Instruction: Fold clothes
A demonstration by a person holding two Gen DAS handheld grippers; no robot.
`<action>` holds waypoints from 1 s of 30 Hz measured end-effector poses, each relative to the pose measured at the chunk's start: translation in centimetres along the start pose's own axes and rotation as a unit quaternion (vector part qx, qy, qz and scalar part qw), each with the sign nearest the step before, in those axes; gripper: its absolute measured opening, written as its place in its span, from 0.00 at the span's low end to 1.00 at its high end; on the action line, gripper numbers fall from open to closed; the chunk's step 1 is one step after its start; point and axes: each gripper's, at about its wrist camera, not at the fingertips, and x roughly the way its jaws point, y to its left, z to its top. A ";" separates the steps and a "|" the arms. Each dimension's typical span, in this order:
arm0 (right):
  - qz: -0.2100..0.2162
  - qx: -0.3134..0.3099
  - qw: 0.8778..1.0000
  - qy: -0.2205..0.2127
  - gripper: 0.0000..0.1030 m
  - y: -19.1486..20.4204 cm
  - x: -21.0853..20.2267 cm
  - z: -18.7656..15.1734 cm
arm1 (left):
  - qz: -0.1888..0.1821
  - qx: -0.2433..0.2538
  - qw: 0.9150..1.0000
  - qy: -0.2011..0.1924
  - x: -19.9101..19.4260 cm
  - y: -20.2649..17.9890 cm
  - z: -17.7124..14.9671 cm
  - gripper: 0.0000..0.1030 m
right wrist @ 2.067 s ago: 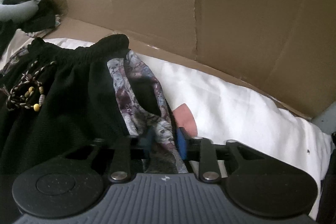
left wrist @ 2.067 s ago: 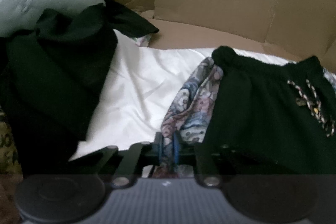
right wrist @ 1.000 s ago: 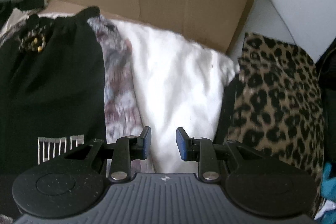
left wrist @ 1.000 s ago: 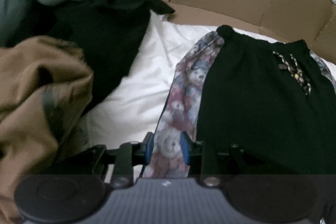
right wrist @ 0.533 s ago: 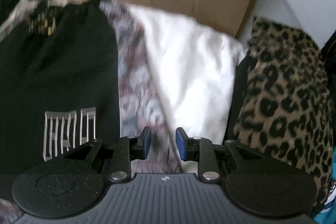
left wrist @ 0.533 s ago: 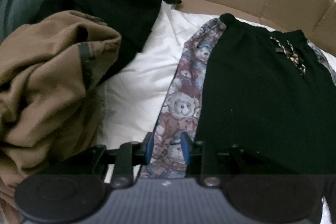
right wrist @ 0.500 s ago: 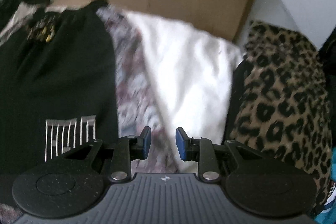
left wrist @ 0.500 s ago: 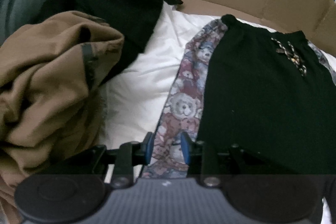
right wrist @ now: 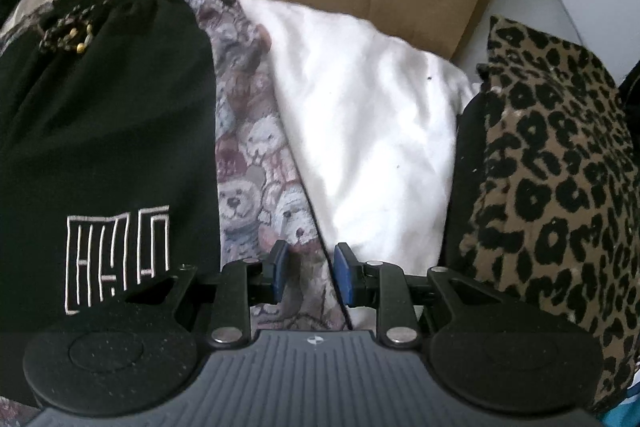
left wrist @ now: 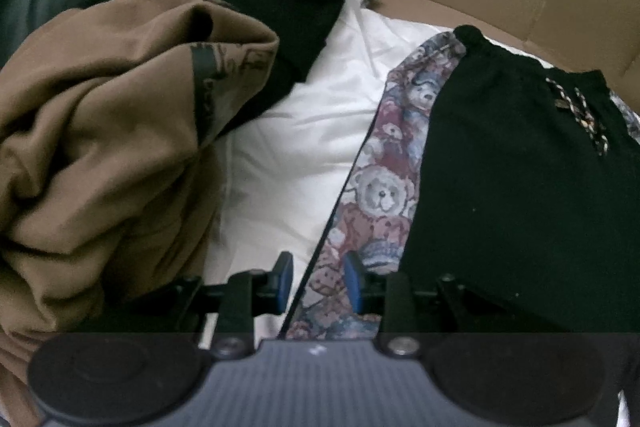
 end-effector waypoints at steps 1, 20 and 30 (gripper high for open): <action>0.000 0.003 1.000 0.004 0.24 -0.1 0.1 0.0 | 0.002 0.001 1.000 0.000 0.0 0.1 0.0 0.29; -0.024 0.029 0.999 0.003 0.05 -0.7 -1.6 0.3 | 0.018 0.012 0.998 0.052 2.5 0.8 -2.3 0.03; 0.005 0.077 0.997 -0.005 0.07 -1.3 -4.8 -3.4 | 0.048 0.038 0.996 0.059 1.6 0.8 -2.8 0.12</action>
